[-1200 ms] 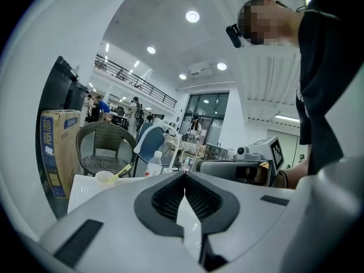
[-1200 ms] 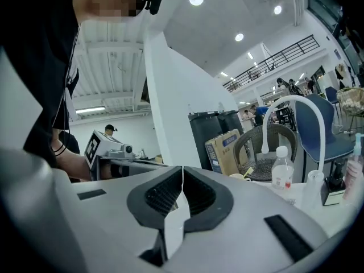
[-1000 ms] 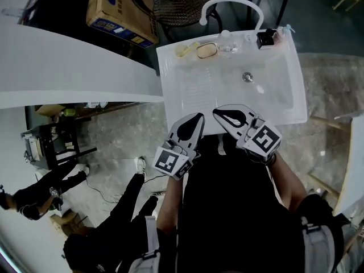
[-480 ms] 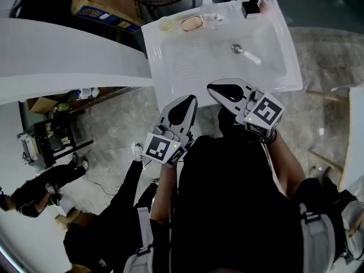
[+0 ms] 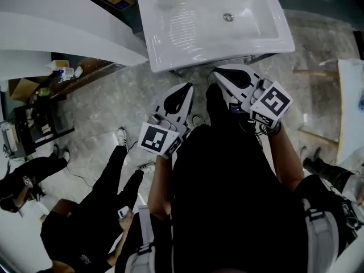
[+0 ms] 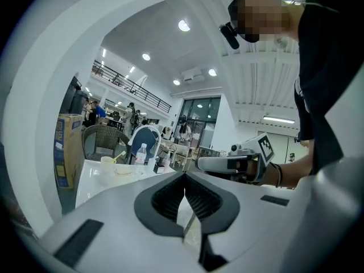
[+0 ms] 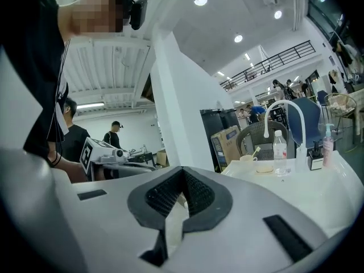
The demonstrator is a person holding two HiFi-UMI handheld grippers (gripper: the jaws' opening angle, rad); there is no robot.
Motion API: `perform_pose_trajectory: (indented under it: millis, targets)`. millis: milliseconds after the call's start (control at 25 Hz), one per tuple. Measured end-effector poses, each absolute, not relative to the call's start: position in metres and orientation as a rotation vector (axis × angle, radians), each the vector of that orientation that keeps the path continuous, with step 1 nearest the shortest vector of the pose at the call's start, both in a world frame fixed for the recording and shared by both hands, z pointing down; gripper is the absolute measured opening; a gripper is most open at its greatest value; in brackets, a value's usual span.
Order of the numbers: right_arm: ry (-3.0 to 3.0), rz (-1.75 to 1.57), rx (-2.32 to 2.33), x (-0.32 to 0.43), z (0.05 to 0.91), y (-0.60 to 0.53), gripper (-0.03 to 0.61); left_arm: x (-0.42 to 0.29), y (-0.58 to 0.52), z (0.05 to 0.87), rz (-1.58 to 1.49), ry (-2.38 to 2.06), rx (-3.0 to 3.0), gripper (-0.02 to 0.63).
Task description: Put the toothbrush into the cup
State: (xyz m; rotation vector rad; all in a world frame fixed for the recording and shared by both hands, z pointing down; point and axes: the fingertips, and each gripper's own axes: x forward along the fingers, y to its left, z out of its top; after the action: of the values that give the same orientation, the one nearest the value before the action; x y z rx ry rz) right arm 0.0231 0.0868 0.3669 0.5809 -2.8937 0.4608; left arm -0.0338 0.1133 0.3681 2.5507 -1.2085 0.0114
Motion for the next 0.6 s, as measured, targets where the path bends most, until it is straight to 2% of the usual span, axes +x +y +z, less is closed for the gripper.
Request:
perform_pose_trajectory:
  millis: [320,600]
  targets:
    - [-2.850,0.515,0.674,0.034,0.367,0.179,0.014,-0.038,0.204,0.380,0.010,-1.175,2.512,0.009]
    - [-2.840,0.560,0.733,0.062,0.368,0.208,0.014,-0.027,0.228,0.381,0.008,-1.188,2.508,0.009]
